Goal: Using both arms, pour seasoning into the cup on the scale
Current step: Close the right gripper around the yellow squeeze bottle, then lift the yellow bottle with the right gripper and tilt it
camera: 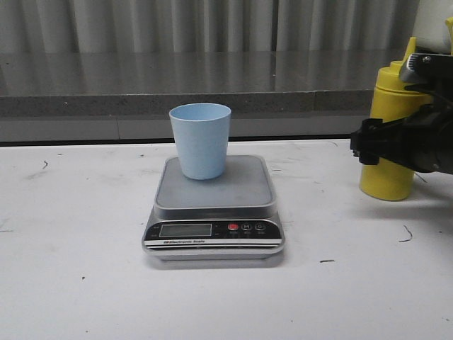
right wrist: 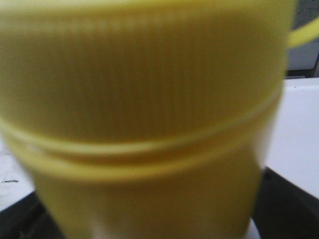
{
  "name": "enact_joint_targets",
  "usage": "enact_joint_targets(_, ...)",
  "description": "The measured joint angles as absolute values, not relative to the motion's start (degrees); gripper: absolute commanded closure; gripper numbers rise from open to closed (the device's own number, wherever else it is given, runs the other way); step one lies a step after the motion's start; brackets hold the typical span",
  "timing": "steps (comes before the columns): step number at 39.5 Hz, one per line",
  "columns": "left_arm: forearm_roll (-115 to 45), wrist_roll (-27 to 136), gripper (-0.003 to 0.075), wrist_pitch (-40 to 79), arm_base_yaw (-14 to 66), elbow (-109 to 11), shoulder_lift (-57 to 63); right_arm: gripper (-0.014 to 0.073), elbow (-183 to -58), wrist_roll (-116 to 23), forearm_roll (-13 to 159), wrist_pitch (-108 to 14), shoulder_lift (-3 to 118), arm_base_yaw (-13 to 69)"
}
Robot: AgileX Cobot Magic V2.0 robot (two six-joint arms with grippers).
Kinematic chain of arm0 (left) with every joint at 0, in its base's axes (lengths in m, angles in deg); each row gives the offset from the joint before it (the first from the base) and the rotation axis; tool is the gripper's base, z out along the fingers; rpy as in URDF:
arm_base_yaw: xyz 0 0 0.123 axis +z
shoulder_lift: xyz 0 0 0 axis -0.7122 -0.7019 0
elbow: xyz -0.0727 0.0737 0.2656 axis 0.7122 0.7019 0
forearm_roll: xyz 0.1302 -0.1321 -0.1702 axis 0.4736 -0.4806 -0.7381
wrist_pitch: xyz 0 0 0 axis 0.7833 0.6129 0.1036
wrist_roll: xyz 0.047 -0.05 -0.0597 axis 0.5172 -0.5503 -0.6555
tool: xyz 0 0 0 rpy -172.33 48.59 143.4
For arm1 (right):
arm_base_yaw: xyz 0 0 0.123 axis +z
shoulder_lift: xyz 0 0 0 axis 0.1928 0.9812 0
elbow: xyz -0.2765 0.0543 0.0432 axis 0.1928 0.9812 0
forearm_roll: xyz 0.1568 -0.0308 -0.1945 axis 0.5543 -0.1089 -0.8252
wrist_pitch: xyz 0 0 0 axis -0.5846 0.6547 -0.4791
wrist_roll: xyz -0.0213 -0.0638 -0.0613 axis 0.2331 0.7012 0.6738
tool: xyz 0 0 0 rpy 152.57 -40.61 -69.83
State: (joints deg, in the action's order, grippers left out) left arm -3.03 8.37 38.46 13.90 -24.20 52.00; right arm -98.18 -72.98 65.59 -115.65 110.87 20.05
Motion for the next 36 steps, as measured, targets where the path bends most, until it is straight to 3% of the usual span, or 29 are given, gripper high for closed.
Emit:
enact_joint_targets(7,-3.0,8.4,0.0299,38.5,13.9,-24.2,52.0,-0.0027,-100.9,-73.1,65.6,-115.7,113.2,20.0)
enact_joint_targets(16,-3.0,8.4,0.0299,38.5,13.9,-24.2,52.0,0.0241,-101.4,-73.1,65.6,-115.6,113.4,19.9)
enact_joint_targets(25,-3.0,8.4,0.0299,38.5,13.9,-24.2,52.0,0.0244,-101.4,-71.6,65.1,-115.0,113.2,19.9)
enact_joint_targets(36,-3.0,8.4,0.0299,38.5,13.9,-24.2,52.0,0.0244,-101.4,-56.7,61.5,-98.1,102.2,20.0)
